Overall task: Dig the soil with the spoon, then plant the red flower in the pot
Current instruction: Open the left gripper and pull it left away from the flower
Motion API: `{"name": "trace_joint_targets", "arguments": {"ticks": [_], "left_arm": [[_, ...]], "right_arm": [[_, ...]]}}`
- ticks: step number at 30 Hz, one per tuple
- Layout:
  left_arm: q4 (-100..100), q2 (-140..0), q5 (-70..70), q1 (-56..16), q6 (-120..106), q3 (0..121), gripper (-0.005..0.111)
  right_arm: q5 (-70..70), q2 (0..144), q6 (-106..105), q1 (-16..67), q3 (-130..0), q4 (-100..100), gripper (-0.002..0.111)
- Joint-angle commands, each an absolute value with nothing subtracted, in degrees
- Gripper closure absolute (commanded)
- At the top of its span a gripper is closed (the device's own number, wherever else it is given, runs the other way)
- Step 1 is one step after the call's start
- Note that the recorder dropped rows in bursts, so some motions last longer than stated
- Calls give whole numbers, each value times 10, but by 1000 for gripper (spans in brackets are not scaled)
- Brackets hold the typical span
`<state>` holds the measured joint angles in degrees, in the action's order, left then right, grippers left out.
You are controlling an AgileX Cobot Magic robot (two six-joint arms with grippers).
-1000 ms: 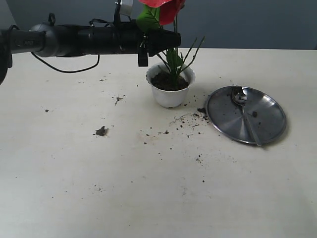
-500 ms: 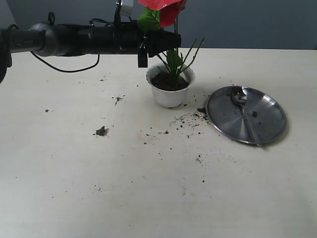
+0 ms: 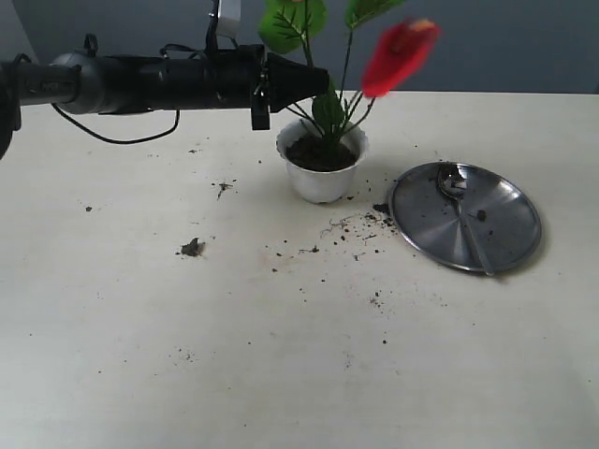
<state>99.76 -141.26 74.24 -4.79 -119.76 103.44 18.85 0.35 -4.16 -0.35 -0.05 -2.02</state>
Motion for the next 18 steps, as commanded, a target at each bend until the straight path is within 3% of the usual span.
{"name": "trace_joint_targets", "arguments": {"ticks": [1,18], "left_arm": [[925,-1437,700,-48,-1190,1021,106],[933,-1398,700,-47,-1192,1021,106]], "right_arm": [[185,0,-44,-6,0,-20,109],[184,0,-44,-6,0,-20,109]]}}
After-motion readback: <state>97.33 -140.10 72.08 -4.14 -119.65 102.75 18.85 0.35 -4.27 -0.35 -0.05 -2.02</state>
